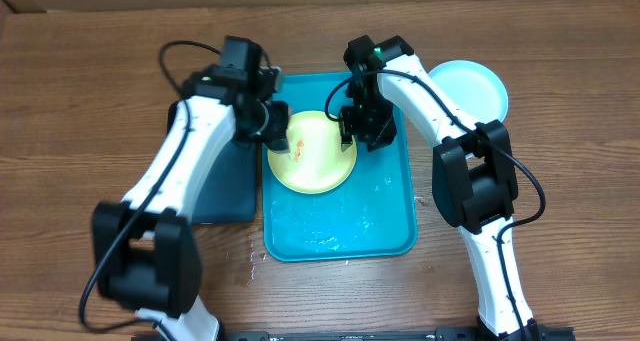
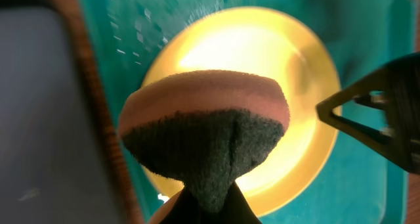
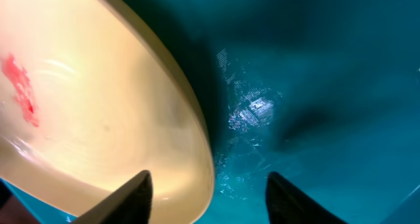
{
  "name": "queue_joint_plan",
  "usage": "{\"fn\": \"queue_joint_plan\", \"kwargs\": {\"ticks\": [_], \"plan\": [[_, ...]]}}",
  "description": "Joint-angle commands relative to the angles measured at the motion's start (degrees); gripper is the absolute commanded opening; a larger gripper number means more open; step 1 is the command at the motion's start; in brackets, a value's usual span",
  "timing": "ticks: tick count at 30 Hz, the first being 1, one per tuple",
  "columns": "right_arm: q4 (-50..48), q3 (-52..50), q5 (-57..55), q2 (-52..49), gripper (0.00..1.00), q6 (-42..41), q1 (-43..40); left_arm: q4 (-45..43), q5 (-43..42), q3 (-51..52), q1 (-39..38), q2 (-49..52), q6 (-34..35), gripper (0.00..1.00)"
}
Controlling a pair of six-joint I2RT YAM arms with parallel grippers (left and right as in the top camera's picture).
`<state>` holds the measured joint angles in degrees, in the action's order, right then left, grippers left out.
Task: Clean dirty plates on tray and stack at the side
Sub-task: 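Lift the sponge and carry it right onto the yellow plate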
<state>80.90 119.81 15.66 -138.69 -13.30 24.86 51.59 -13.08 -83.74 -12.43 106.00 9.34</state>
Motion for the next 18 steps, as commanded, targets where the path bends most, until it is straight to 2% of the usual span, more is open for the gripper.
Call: {"fn": "queue_joint_plan", "kwargs": {"ticks": [1,4,6,11,16,18], "plan": [[0.6,0.2,0.3,2.7,0.46,0.0,0.3,-1.0,-2.1,-0.3,0.0,4.4,2.4,0.04],[0.6,0.1,0.3,2.7,0.36,0.0,0.3,-1.9,-2.0,-0.3,0.0,6.5,1.6,0.04],[0.5,0.2,0.3,2.7,0.33,0.0,0.3,-2.4,-1.9,-0.3,0.0,7.3,0.9,0.04],[-0.1,0.1,0.3,2.7,0.39,0.0,0.3,-3.2,-1.7,-0.3,0.0,8.1,0.9,0.04],[-0.5,0.1,0.3,2.7,0.38,0.0,0.3,-3.2,-1.8,-0.3,-0.1,8.1,0.2,0.04],[-0.5,0.1,0.3,2.7,0.34,0.0,0.3,-3.2,-1.8,-0.3,-0.3,8.1,-0.5,0.04]]}}
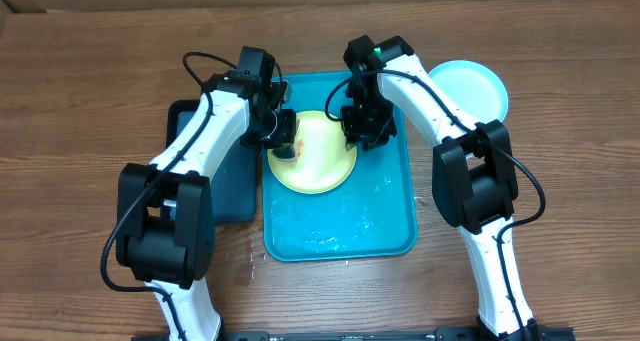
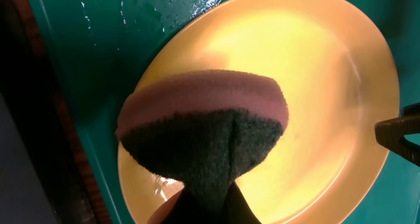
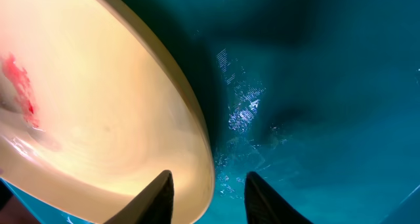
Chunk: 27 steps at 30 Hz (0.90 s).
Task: Clean dirty plates on tray and stack at the side
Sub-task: 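Lift the sponge and carry it right onto the yellow plate, then scrub the yellow plate's red stain with the sponge, left gripper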
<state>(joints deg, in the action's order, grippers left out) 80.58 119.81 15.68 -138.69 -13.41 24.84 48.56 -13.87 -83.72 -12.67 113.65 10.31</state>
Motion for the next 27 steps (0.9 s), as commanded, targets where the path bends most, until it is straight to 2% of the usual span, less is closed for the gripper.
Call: {"fn": "queue_joint_plan", "kwargs": {"ticks": [1,3,9,10,13,27], "plan": [[-0.2,0.0,0.3,2.7,0.33,0.1,0.3,-0.2,-1.0,-0.3,-0.2,0.5,-1.6,0.04],[-0.4,-0.7,0.3,2.7,0.25,0.1,0.3,-0.2,-1.0,-0.3,-0.7,0.5,-2.3,0.04],[-3.3,-4.7,0.7,2.7,0.23,-0.3,0.3,-0.2,2.2,-0.3,-1.9,0.5,-2.8,0.04],[-3.4,-4.8,0.7,2.7,0.16,-0.3,0.3,-0.3,2.5,-0.3,-1.9,0.5,-2.9,0.04],[-3.4,-4.7,0.7,2.7,0.06,-0.3,0.3,-0.4,2.9,-0.3,-2.0,0.5,-3.1,0.04],[-3.7,-4.7,0.7,2.7,0.08,-0.3,0.3,-0.3,3.8,-0.2,-2.5,0.5,-5.5,0.04]]}}
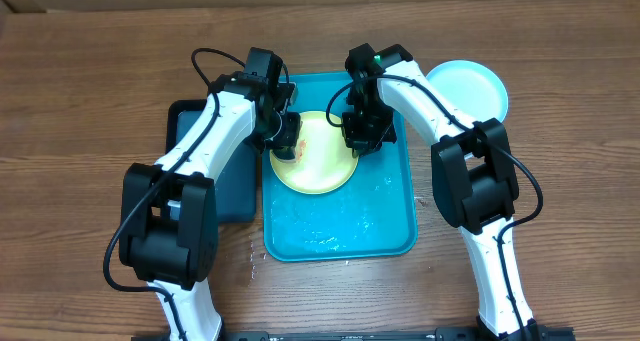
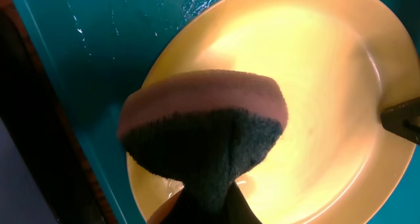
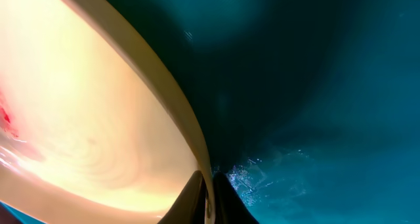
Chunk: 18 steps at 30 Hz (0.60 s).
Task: Clean dirty plates on tray and stack at the side
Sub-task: 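Scrub the yellow plate's red stain with the sponge, left gripper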
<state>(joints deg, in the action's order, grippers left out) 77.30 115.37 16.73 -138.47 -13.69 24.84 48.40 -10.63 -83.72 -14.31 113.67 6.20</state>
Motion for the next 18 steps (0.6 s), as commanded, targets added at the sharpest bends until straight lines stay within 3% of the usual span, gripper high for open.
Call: {"fn": "queue_joint_plan", "kwargs": {"ticks": [1,15,18], "plan": [[-0.4,-0.3,-0.3,2.5,0.08,0.0,0.3,-0.3,0.6,-0.1,-0.9,0.4,-1.3,0.04],[-1.0,-0.3,-0.3,2.5,0.09,0.0,0.3,-2.4,3.6,1.9,-1.6,0.5,-1.3,0.04],[-1.1,-0.3,-0.3,2.5,0.13,0.0,0.3,-2.4,3.5,1.9,-1.6,0.5,-1.3,0.15]]}}
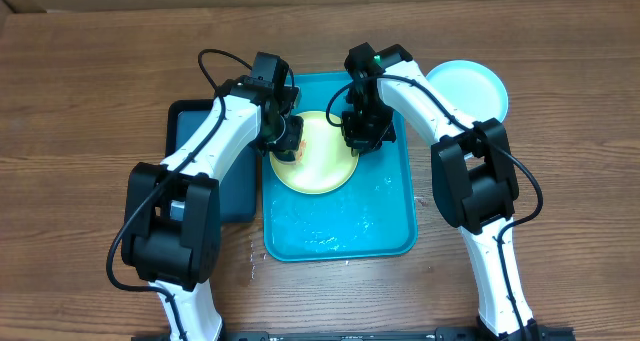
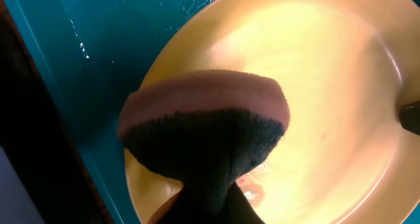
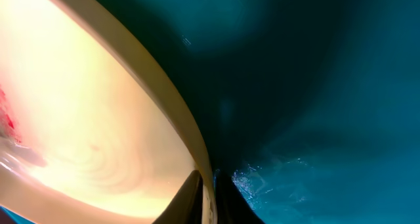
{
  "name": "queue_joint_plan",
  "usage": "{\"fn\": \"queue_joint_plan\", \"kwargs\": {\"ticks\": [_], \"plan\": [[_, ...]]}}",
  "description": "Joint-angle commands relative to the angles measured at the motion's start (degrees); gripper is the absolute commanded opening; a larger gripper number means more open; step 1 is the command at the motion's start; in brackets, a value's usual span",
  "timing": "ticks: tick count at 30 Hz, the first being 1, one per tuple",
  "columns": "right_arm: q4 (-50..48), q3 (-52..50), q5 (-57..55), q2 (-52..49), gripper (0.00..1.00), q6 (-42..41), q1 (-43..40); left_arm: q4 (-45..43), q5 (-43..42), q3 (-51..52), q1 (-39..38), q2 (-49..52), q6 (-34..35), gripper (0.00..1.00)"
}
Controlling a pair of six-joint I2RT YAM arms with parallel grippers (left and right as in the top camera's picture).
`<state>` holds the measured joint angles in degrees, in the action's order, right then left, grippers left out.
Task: Clean dirty plates on tray and stack at the side
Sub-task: 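Scrub the yellow plate's red stain with the sponge, left gripper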
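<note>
A yellow plate [image 1: 318, 156] lies in the blue tray [image 1: 395, 206]. It bears a red smear [image 3: 8, 115] near its left side. My left gripper [image 1: 287, 141] is shut on a pink-and-dark sponge [image 2: 205, 122] that rests on the plate's left part, with red residue [image 2: 252, 191] just beside it. My right gripper [image 3: 209, 207] is shut on the plate's right rim [image 3: 190, 135], one finger inside and one outside.
A light blue plate [image 1: 470, 86] sits on the table to the right of the tray. A dark blue mat [image 1: 225, 196] lies left of the tray. Water glints on the tray floor [image 3: 262, 175]. Brown cardboard runs along the table's far edge.
The sponge has shifted slightly further onto the plate's left part, over the red smear. My right gripper keeps its hold on the rim.
At first my left gripper held the sponge over the plate's left edge and my right gripper stood open astride the right rim. The right jaws then narrowed and shut on the rim. The sponge came down onto the smeared part, where it is now.
</note>
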<state>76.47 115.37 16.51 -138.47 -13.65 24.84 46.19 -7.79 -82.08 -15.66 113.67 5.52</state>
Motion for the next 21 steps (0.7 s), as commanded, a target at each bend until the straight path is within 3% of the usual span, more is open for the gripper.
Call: {"fn": "queue_joint_plan", "kwargs": {"ticks": [1,11,14,21], "plan": [[-0.3,-0.3,-0.1,2.5,0.13,-0.1,0.3,-0.2,0.7,0.2,-0.3,0.5,-0.6,0.18],[-0.3,-0.3,-0.1,2.5,0.14,-0.1,0.3,-0.2,0.7,0.3,-0.4,0.5,-0.6,0.25],[-0.3,-0.3,-0.1,2.5,0.15,-0.1,0.3,-0.2,0.7,0.3,-0.5,0.5,-0.6,0.31],[-0.3,-0.3,-0.1,2.5,0.15,-0.1,0.3,-0.2,0.7,0.4,-0.5,0.5,-0.6,0.28]]}}
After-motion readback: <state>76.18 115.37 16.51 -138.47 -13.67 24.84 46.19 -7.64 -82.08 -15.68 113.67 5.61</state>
